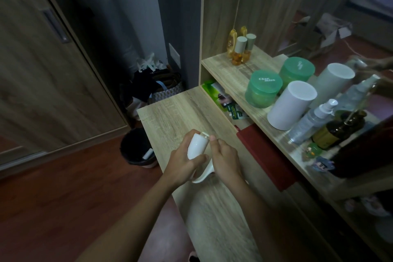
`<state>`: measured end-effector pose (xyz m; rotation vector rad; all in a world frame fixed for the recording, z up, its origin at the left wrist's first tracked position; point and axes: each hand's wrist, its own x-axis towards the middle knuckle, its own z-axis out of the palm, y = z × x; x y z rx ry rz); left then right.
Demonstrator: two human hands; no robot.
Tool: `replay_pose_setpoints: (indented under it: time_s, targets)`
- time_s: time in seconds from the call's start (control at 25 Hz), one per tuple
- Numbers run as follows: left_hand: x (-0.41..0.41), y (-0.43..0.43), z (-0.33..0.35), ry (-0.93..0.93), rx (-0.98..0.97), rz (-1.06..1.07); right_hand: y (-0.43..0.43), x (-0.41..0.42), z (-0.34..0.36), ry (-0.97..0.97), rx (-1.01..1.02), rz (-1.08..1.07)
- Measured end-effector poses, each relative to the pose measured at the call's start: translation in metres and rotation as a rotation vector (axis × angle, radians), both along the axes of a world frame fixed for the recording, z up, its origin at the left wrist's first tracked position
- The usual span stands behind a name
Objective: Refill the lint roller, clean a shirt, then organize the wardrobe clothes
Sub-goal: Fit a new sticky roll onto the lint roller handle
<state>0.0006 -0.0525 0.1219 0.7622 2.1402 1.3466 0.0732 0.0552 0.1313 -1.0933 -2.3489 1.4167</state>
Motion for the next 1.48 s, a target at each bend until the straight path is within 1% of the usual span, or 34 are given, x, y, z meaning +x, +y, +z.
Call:
replay_pose_setpoints:
  time_s: [0.2, 0.36, 0.48, 0.72, 0.8, 1.0, 1.12, 1.28, 1.48]
  targets:
    - [0.002, -0.005, 0.001, 0.033, 0.008, 0.013, -0.004, 0.002, 0.002, 0.039, 0.022, 0.030]
    - [0.000, -0.005, 0.009, 0.108, 0.055, 0.044, -0.002, 0.002, 0.011, 0.154, 0.032, 0.056]
    - [-0.001, -0.007, 0.014, 0.183, 0.076, 0.046, -0.001, 0.005, 0.012, 0.285, 0.022, 0.119]
    - [0.005, -0.010, 0.017, 0.218, 0.032, 0.032, 0.007, 0.017, 0.000, 0.437, -0.056, 0.239]
    - [0.004, -0.010, 0.017, 0.203, 0.024, 0.052, 0.009, 0.020, -0.002, 0.439, -0.065, 0.292]
    - [-0.005, -0.011, 0.017, 0.171, -0.018, -0.016, 0.010, 0.030, -0.013, 0.393, -0.287, 0.427]
    - [-0.005, -0.010, 0.017, 0.134, -0.015, -0.028, 0.010, 0.033, -0.017, 0.372, -0.341, 0.415]
    - [-0.003, -0.010, 0.016, 0.113, 0.006, -0.040, 0.009, 0.032, -0.018, 0.350, -0.318, 0.367]
    - [-0.006, -0.009, 0.014, 0.150, -0.025, -0.046, 0.009, 0.027, -0.023, 0.355, -0.400, 0.358]
